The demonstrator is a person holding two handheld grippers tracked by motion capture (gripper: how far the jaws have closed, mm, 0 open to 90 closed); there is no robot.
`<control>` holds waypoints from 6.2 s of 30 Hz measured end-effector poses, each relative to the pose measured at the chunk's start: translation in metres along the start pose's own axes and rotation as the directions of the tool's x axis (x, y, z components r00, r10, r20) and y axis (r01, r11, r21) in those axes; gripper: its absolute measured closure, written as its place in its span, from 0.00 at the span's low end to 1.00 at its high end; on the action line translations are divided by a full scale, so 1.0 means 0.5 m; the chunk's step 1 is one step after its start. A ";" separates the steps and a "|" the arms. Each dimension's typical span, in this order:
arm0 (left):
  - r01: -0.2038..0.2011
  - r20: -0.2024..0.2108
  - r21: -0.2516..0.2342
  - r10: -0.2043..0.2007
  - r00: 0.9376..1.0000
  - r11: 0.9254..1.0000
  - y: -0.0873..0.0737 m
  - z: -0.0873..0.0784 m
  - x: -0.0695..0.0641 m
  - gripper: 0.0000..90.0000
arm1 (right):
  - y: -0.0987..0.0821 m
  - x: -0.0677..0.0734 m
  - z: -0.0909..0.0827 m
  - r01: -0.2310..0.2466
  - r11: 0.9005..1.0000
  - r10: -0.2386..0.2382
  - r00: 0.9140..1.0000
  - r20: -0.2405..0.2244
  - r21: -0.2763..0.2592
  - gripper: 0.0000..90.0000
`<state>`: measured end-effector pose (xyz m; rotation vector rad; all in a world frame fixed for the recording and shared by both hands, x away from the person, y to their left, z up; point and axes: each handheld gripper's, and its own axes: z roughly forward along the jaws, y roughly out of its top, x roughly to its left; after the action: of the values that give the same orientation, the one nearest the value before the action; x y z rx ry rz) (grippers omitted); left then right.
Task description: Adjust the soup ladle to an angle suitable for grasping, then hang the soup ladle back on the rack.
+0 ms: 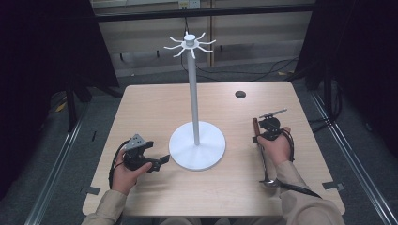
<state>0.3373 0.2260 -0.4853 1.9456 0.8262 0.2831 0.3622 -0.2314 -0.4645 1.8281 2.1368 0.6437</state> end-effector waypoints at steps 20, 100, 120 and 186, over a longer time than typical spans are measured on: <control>0.001 -0.001 0.001 -0.001 1.000 1.000 -0.002 -0.002 0.006 0.04 | 0.019 0.007 0.037 -0.076 0.988 0.059 0.991 0.124 0.138 0.77; -0.017 -0.006 0.002 0.017 1.000 1.000 0.002 0.004 -0.010 0.04 | -0.003 0.100 -0.244 -0.053 0.696 -0.252 0.916 -0.313 -0.716 0.83; -0.016 -0.009 0.005 0.016 1.000 1.000 0.000 -0.002 -0.006 0.04 | 0.021 0.145 -0.262 -0.034 0.675 -0.304 0.897 -0.320 -0.737 0.83; -0.001 -0.014 -0.009 0.001 1.000 1.000 0.001 -0.006 -0.003 0.04 | 0.083 0.232 -0.363 -0.011 0.589 -0.410 0.857 -0.311 -0.808 0.83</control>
<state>0.3349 0.2272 -0.4830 1.9377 0.8314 0.3011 0.2929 -0.1429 -0.2762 0.9458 1.7493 1.7788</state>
